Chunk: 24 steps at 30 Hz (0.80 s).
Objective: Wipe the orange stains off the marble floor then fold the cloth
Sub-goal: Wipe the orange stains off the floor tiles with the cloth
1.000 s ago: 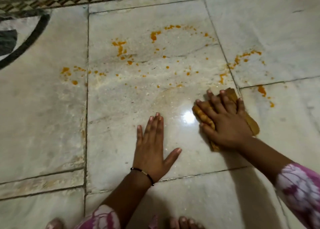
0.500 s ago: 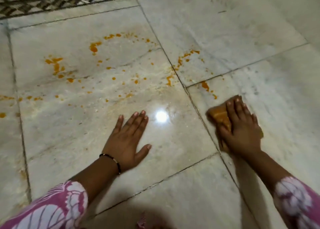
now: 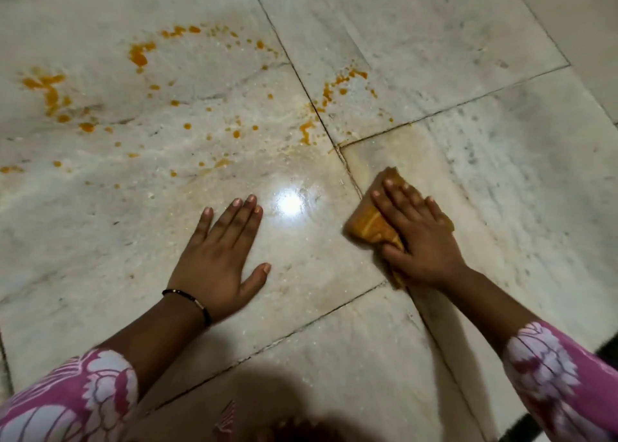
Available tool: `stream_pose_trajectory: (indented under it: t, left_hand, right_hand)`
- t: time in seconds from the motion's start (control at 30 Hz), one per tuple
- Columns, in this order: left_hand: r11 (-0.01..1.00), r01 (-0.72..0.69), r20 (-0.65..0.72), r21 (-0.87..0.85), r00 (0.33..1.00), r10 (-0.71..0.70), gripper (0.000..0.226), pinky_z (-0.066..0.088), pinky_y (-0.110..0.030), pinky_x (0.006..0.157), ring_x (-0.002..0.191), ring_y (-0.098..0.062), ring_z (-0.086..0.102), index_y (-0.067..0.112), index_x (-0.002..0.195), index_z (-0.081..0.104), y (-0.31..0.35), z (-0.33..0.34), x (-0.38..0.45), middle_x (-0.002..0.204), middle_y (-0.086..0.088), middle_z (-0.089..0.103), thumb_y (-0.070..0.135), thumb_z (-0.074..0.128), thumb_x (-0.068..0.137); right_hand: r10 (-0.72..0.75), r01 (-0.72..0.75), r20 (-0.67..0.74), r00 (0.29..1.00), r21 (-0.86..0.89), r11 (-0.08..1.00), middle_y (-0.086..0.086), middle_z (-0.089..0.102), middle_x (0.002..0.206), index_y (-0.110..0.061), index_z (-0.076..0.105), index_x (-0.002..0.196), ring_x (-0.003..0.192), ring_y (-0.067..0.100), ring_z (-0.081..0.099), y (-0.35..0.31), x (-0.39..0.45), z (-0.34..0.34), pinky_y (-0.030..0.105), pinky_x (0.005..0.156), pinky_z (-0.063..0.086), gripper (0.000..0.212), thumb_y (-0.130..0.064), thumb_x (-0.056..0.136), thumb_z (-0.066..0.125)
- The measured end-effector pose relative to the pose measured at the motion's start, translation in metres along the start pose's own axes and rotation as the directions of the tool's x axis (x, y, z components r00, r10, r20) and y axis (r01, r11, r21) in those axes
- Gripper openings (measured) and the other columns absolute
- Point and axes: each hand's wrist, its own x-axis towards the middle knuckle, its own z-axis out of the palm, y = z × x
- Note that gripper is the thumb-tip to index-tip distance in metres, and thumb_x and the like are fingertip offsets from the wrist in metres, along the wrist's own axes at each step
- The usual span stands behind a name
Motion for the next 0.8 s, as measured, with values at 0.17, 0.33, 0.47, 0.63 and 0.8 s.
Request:
stream_pose_trajectory:
  t: [0.17, 0.33, 0.47, 0.63, 0.8]
  left_hand:
    - [1.0, 0.013, 0.011, 0.013, 1.0, -0.013, 0.077, 0.008, -0.048, 0.117, 0.145, -0.021, 0.01, 0.009, 0.15, 0.017, 0.0, -0.002, -0.001, 0.158, -0.008, 0.012, 0.055, 0.025, 0.089]
    - [1.0, 0.017, 0.019, 0.009, 1.0, -0.017, 0.077, 0.009, -0.048, 0.117, 0.145, -0.021, 0.011, 0.008, 0.15, 0.017, 0.0, -0.004, -0.001, 0.158, -0.008, 0.013, 0.054, 0.026, 0.089]
    - [1.0, 0.013, 0.001, -0.004, 1.0, -0.013, 0.077, 0.008, -0.047, 0.117, 0.145, -0.021, 0.013, 0.009, 0.15, 0.018, 0.0, -0.002, -0.001, 0.158, -0.008, 0.015, 0.054, 0.028, 0.088]
    - [0.999, 0.026, -0.013, -0.019, 1.0, -0.026, 0.077, 0.007, -0.046, 0.116, 0.145, -0.019, 0.01, 0.011, 0.151, 0.016, 0.002, -0.003, -0.001, 0.158, -0.005, 0.012, 0.054, 0.028, 0.088]
    - [0.999, 0.029, -0.009, -0.027, 1.0, -0.029, 0.077, 0.008, -0.046, 0.116, 0.145, -0.02, 0.01, 0.011, 0.151, 0.016, 0.002, -0.004, 0.0, 0.158, -0.006, 0.013, 0.054, 0.029, 0.088]
  right_hand:
    - [0.319, -0.319, -0.063, 0.946, 0.0, 0.948, -0.004, -0.006, 0.161, -0.039, 0.002, 0.15, 0.147, 0.024, 0.0, 0.019, 0.073, -0.016, 0.054, 0.115, 0.0, 0.08, -0.068, 0.078, 0.021]
    - [0.027, -0.03, -0.057, 0.998, -0.044, 0.999, 0.001, 0.003, 0.161, -0.033, 0.012, 0.152, 0.147, 0.027, 0.001, -0.062, 0.104, -0.002, 0.056, 0.115, 0.002, 0.081, -0.063, 0.077, 0.025]
    - [-0.238, 0.233, -0.073, 0.969, -0.064, 0.97, -0.001, 0.015, 0.16, -0.033, 0.024, 0.15, 0.146, 0.023, 0.012, -0.065, 0.03, 0.019, 0.055, 0.114, 0.01, 0.076, -0.057, 0.079, 0.035]
    - [0.077, -0.078, -0.118, 0.99, -0.003, 0.997, 0.015, 0.007, 0.159, -0.045, 0.023, 0.147, 0.144, 0.034, 0.015, -0.014, 0.01, 0.006, 0.059, 0.113, 0.016, 0.076, -0.065, 0.075, 0.037]
    - [0.201, -0.204, -0.05, 0.978, -0.042, 0.978, 0.021, 0.005, 0.158, -0.043, 0.012, 0.149, 0.145, 0.038, 0.0, -0.041, 0.088, -0.005, 0.053, 0.115, 0.003, 0.083, -0.073, 0.072, 0.018]
